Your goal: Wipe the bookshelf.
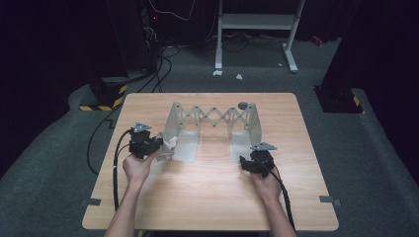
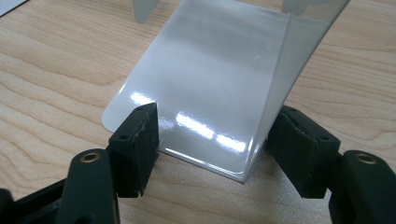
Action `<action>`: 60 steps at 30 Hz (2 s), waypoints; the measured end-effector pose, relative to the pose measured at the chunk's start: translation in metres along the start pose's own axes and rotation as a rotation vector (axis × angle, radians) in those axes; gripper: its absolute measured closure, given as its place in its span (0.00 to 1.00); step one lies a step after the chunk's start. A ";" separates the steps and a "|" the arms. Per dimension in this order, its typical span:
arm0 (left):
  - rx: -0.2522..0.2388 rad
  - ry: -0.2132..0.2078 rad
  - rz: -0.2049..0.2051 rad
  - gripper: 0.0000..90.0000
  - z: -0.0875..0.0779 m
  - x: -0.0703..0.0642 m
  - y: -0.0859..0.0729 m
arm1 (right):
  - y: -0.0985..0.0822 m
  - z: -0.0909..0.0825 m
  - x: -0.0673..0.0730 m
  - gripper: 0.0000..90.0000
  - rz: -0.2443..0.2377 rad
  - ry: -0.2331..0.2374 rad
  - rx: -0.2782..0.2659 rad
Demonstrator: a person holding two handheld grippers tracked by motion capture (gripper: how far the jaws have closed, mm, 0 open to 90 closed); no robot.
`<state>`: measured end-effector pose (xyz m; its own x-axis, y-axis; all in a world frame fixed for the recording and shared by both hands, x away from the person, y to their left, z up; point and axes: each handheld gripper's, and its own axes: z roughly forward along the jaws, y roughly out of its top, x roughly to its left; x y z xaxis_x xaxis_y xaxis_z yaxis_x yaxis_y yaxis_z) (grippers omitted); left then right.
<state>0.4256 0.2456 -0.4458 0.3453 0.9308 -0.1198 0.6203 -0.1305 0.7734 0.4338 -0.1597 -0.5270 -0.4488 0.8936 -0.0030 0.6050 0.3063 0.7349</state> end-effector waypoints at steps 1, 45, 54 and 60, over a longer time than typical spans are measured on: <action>-0.006 0.001 0.000 0.85 -0.002 -0.001 0.001 | 0.000 0.000 0.000 0.38 0.000 0.000 0.000; 0.138 0.051 0.024 0.85 0.040 0.016 -0.021 | 0.000 0.000 0.000 0.38 -0.001 -0.002 0.000; 0.062 0.005 -0.048 0.85 0.042 0.018 -0.014 | 0.000 0.000 0.000 0.38 -0.001 -0.002 0.000; 0.052 -0.001 -0.015 0.84 0.037 0.013 -0.003 | 0.000 0.000 0.000 0.38 -0.001 -0.001 0.000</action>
<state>0.4544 0.2453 -0.4722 0.3360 0.9326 -0.1320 0.6614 -0.1338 0.7380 0.4335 -0.1594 -0.5270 -0.4485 0.8938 -0.0046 0.6048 0.3073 0.7347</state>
